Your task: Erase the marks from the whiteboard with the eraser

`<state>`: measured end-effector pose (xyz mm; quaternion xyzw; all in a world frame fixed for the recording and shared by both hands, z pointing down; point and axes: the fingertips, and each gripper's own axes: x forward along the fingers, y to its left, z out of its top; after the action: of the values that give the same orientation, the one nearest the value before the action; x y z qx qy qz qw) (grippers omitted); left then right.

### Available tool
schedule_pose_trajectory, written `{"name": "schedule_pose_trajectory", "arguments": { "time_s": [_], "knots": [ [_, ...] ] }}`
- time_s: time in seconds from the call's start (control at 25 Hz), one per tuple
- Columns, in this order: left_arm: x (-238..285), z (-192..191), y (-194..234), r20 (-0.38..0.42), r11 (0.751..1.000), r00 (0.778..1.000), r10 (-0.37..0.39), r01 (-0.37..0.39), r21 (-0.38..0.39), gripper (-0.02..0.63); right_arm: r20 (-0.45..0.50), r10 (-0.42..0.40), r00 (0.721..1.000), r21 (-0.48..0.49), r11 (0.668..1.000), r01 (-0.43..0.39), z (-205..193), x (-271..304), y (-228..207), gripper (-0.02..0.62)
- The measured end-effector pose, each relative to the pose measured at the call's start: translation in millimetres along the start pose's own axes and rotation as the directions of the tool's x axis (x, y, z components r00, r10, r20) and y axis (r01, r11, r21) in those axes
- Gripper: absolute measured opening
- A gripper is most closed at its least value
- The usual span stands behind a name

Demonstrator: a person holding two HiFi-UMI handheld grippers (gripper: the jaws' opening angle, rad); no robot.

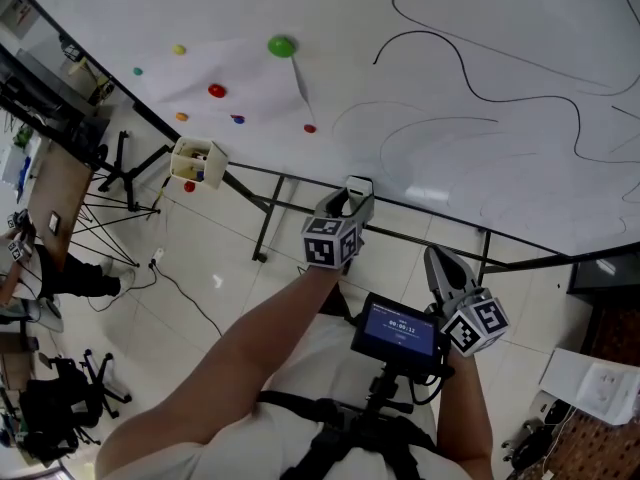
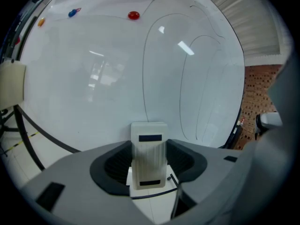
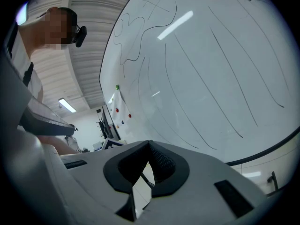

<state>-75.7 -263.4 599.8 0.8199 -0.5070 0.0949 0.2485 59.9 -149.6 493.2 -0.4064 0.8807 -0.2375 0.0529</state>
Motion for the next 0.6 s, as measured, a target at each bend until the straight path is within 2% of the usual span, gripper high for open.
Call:
{"name": "schedule_pose_trajectory", "arguments": {
  "time_s": [0.16,0.6],
  "knots": [
    [-6.8,15.6,-6.7,0.026,0.998,0.999,0.02,-0.022,0.054,0.239,0.0,0.004,1.0,0.006,1.0,-0.004,-1.8,-1.4,-0.1,0.018],
    [-25.2,43.8,0.7,0.1,0.991,0.995,0.03,-0.043,0.128,0.239,0.017,0.014,1.0,-0.001,1.0,-0.014,1.3,-6.2,0.5,0.018]
  ]
}}
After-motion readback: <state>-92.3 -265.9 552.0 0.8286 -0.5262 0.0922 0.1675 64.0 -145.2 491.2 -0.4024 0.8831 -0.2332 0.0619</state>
